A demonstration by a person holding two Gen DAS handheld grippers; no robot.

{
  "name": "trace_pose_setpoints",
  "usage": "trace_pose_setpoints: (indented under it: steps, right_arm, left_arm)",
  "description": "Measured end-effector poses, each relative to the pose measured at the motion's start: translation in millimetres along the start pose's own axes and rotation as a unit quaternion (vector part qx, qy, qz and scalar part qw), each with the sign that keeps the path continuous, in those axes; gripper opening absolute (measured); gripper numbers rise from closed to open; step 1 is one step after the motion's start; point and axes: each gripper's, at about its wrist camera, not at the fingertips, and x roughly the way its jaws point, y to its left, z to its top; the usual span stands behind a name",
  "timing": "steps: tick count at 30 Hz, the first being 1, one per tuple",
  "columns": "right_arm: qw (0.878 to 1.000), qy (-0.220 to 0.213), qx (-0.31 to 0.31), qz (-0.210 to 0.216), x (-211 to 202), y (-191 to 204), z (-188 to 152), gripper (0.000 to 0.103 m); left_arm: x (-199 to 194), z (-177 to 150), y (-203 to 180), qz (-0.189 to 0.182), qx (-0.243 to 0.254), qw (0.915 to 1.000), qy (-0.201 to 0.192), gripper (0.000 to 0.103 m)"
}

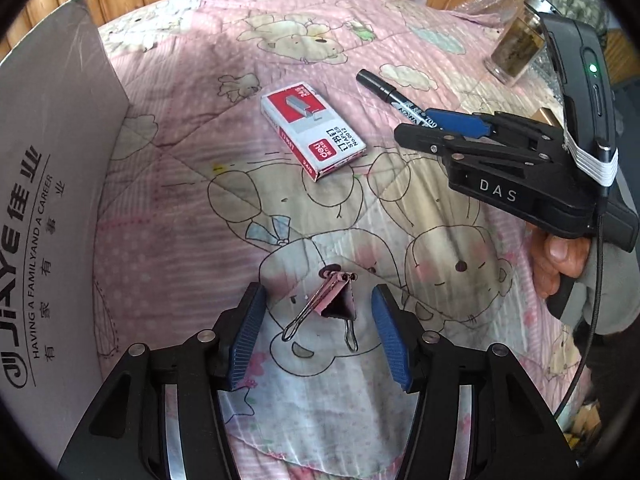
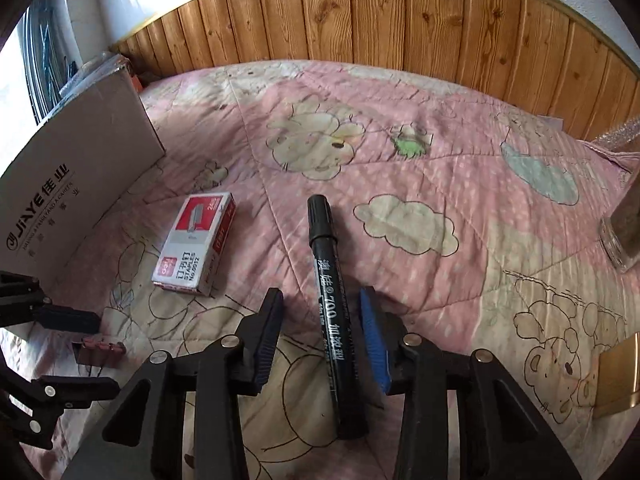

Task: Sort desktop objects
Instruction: 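Grasp the pink binder clip with the left tool while the right tool grasps the black marker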

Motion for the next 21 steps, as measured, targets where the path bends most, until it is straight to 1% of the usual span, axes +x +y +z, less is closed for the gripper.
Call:
trace_pose_setpoints:
  steps: [1, 2, 3, 4, 5, 6, 8, 10, 11, 12, 13, 14, 16, 21]
  right_arm:
    - [1.0, 0.003, 0.004, 0.001, 0.0, -2.3, 0.5, 0.039]
    - [1.0, 0.003, 0.007, 0.004, -0.4, -5.0, 0.1, 0.036]
    - [1.0, 0.002, 0.008, 0.006, -0.7, -6.4, -0.4, 0.035]
    - [1.0, 0.0, 0.01, 0.006, -1.3, -7.4, -1.6, 0.034]
    - [1.0, -0.002, 0.011, 0.006, -1.6, -7.3, -2.4, 0.033]
    - [1.0, -0.003, 0.011, 0.003, -1.6, -6.0, -2.6, 0.033]
    - [1.0, -0.005, 0.011, -0.004, -1.6, -3.4, -2.2, 0.033]
    - [1.0, -0.005, 0.013, -0.006, -1.0, -3.1, -0.7, 0.033]
    - [1.0, -0.003, 0.017, -0.006, -1.2, -4.8, 1.1, 0.029]
    - [1.0, 0.0, 0.029, -0.004, -3.1, -9.0, 2.5, 0.017]
    - [0.999, -0.001, 0.052, -0.001, -8.0, -15.3, 2.2, 0.014]
    - [0.997, -0.011, 0.07, 0.003, -16.9, -20.2, 0.9, 0.014]
    - [0.996, -0.023, 0.084, 0.006, -33.1, -22.5, -2.5, 0.014]
    - [0.993, -0.025, 0.115, 0.019, -53.8, -21.0, -18.7, 0.014]
  left_arm:
    - [0.7, -0.7, -0.9, 0.003, 0.003, 1.0, -0.006, 0.055]
    - [0.7, -1.7, -2.5, 0.006, 0.008, 0.9999, -0.012, 0.055]
    - [0.3, -3.3, -4.0, 0.013, 0.014, 0.9996, -0.018, 0.052]
    - [-0.2, -5.0, -5.4, 0.027, 0.024, 0.9991, -0.024, 0.043]
    - [-0.7, -5.9, -5.6, 0.033, 0.031, 0.9986, -0.028, 0.039]
    - [-2.1, -7.0, -3.9, 0.032, 0.032, 0.9985, -0.032, 0.033]
    - [-4.6, -9.2, 1.8, 0.016, 0.022, 0.9991, -0.034, 0.032]
    - [-6.7, -11.4, 4.3, 0.01, 0.017, 0.9992, -0.034, 0.032]
    - [-8.3, -12.2, 5.1, 0.008, 0.013, 0.9993, -0.034, 0.032]
    - [-10.9, -13.0, 5.8, 0.007, 0.008, 0.9993, -0.035, 0.032]
    - [-14.1, -14.1, 5.6, 0.006, 0.005, 0.9992, -0.038, 0.032]
    - [-17.6, -14.7, 5.7, 0.005, 0.003, 0.9991, -0.042, 0.032]
    - [-26.2, -17.0, 7.8, 0.002, -0.006, 0.9987, -0.051, 0.032]
    - [-39.3, -20.9, 8.0, -0.009, -0.021, 0.998, -0.058, 0.032]
